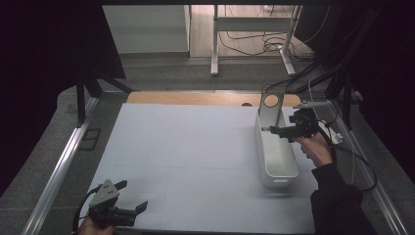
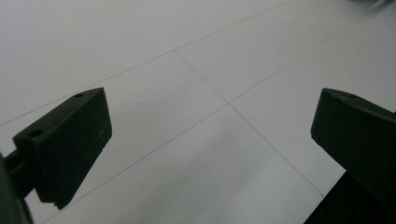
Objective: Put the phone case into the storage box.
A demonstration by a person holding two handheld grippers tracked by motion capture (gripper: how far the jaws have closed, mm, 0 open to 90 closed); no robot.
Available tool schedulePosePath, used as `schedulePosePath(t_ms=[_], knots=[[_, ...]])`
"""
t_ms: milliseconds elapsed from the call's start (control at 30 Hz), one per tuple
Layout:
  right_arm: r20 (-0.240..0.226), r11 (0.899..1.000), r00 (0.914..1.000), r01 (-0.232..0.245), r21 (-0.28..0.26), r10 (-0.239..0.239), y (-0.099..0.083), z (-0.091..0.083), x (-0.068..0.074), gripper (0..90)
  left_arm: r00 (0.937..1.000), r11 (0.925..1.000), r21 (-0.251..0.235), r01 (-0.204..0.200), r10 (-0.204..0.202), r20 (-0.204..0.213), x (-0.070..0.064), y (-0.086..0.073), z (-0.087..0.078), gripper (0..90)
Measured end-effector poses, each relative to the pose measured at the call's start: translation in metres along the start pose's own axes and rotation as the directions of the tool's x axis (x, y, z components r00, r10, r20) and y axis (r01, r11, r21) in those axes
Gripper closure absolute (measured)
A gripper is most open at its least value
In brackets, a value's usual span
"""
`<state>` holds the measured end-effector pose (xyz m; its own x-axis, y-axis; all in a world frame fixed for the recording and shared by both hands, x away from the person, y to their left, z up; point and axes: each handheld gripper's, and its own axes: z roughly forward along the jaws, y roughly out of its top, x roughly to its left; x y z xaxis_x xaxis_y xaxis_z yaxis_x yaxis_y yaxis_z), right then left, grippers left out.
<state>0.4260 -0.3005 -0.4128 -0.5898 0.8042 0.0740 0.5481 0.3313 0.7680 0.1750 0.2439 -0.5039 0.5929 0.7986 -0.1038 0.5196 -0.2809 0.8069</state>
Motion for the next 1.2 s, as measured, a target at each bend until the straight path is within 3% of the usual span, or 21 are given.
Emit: schedulePosePath(t_ms=[200, 500, 1200], knots=[[0.017, 1.000, 0.9995, 0.028, 0.009, -0.028, -0.009, -0.005, 0.012, 0.0, 1.0000, 1.0000, -0.001, 0.002, -0.002, 0.003, 0.001, 0.000, 0.000, 0.0], [0.000, 1.000, 0.9997, 0.024, -0.005, -0.024, -0.020, -0.013, 0.023, 0.0, 1.0000, 1.0000, -0.003, 0.004, -0.004, 0.004, 0.001, -0.001, -0.001, 0.0], [0.033, 0.999, 0.9989, 0.033, 0.007, -0.033, -0.048, -0.034, 0.044, 0.0, 0.9991, 0.9989, -0.027, 0.037, -0.036, 0.024, 0.005, -0.002, -0.003, 0.0]])
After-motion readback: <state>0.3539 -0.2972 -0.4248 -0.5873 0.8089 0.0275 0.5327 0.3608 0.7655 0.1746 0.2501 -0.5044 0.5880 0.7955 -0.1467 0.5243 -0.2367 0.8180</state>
